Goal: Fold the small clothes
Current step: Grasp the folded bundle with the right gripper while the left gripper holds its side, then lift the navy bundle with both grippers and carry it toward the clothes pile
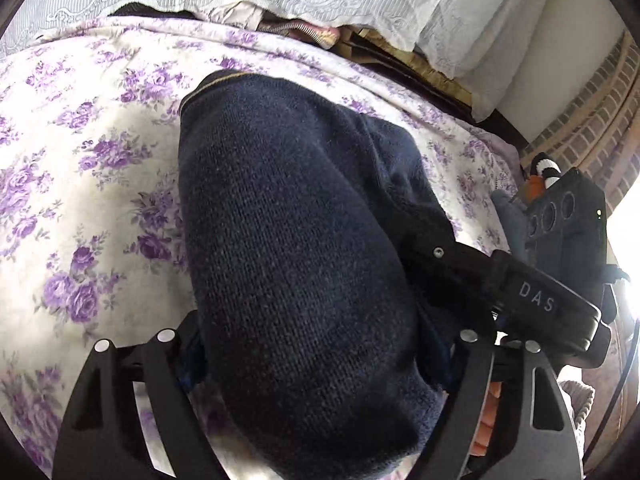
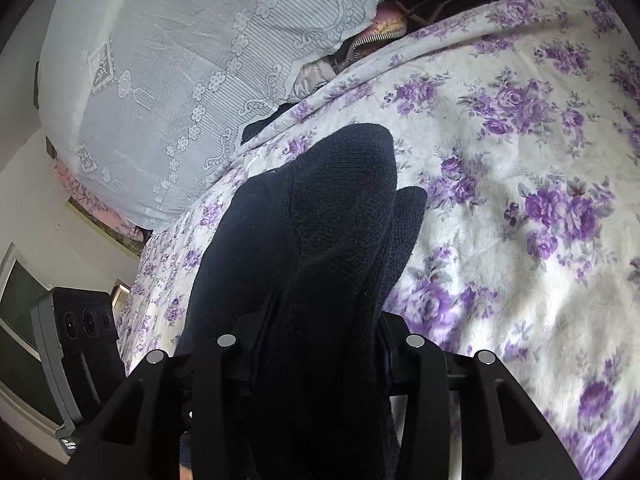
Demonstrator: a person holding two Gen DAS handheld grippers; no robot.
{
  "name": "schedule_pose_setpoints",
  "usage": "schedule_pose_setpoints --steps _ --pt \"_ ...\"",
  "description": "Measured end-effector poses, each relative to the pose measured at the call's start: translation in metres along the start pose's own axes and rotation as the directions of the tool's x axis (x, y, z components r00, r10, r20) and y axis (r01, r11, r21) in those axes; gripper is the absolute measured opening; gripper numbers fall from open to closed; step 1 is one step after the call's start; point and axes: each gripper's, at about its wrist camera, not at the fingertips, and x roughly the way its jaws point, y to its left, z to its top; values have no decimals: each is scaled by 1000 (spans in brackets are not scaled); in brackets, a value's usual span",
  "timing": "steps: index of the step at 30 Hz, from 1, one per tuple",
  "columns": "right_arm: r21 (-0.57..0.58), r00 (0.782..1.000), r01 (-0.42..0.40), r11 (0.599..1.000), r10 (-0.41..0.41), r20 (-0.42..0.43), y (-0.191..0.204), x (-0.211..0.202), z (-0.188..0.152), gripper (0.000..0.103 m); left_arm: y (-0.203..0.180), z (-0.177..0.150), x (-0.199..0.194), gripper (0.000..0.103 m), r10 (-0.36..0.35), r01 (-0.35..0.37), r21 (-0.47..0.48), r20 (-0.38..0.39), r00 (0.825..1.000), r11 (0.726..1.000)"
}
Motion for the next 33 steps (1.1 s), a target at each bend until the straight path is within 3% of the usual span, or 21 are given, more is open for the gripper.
schedule_pose_setpoints --steps 8,19,25,33 --pt "-40 998 12 999 -14 -57 16 -40 -45 41 -19 -43 -31 79 -9 9 -6 -24 1000 1000" --pt "-24 998 8 1000 -9 -57 8 -116 -108 41 -74 -111 -63 79 52 -47 142 -31 998 989" --pt "-56 999 37 998 -37 -2 9 -155 -132 41 -106 -135 -76 78 61 -56 211 -20 998 976" --pt "-35 990 38 999 -33 134 -5 -238 -143 41 -184 -146 -95 78 47 -57 355 37 998 933"
